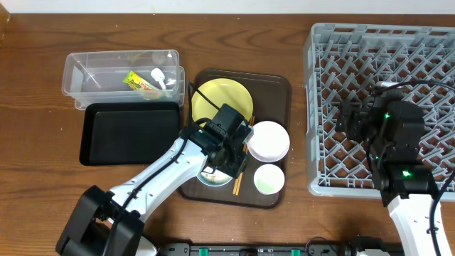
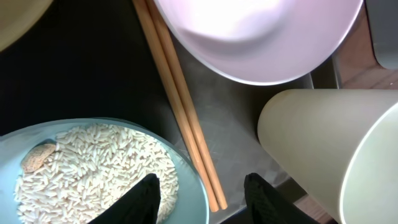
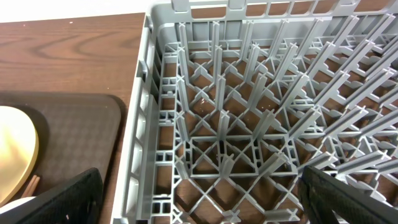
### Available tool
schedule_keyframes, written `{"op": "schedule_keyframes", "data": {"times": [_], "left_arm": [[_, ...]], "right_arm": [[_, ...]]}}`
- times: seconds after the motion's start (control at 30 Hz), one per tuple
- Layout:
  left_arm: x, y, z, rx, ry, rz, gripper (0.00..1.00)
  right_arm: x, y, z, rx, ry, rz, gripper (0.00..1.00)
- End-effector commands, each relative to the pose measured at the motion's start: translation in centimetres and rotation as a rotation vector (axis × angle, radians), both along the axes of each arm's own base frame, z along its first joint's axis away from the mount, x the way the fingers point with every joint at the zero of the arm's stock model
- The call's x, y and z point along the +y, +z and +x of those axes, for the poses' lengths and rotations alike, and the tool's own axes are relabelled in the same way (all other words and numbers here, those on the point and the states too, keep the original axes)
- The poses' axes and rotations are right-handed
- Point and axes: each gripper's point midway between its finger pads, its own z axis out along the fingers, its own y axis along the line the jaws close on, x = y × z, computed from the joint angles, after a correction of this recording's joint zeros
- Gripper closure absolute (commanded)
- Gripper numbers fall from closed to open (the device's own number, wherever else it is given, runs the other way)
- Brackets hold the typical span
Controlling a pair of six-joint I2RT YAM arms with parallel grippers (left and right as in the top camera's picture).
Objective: Sort waste into correct bins and load items into the dishwasher rack
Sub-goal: 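Reach the left gripper to the light-blue rice bowl and grasp its rim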
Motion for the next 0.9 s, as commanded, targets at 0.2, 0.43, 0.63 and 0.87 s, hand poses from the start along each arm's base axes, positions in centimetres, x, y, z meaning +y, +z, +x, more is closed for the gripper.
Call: {"op": "schedule_keyframes", "data": {"times": [0.2, 0.43, 0.63, 0.87], "left_arm": [[0.0, -2.6, -0.2, 0.021, -0.027, 0.069, 0.52], [0.6, -4.1, -0.1, 0.006, -0.035, 0.148, 0.77], [2.9, -3.4, 2.4, -0.132, 0.009, 0.281, 0.78], [4.0, -3.1, 3.6, -0.197, 0.033, 0.346, 0.78]], "right_arm": [[0.4, 1.1, 0.3, -0.025, 0.019, -0.006, 0.01], [0.5, 1.0, 0.2, -0.021, 0.020, -0.005, 0.01], [0.4, 1.0, 0.2, -0.021, 0.019, -0.006, 0.01], [0.5, 1.0, 0.2, -0.021, 0.020, -0.005, 0.01]]}}
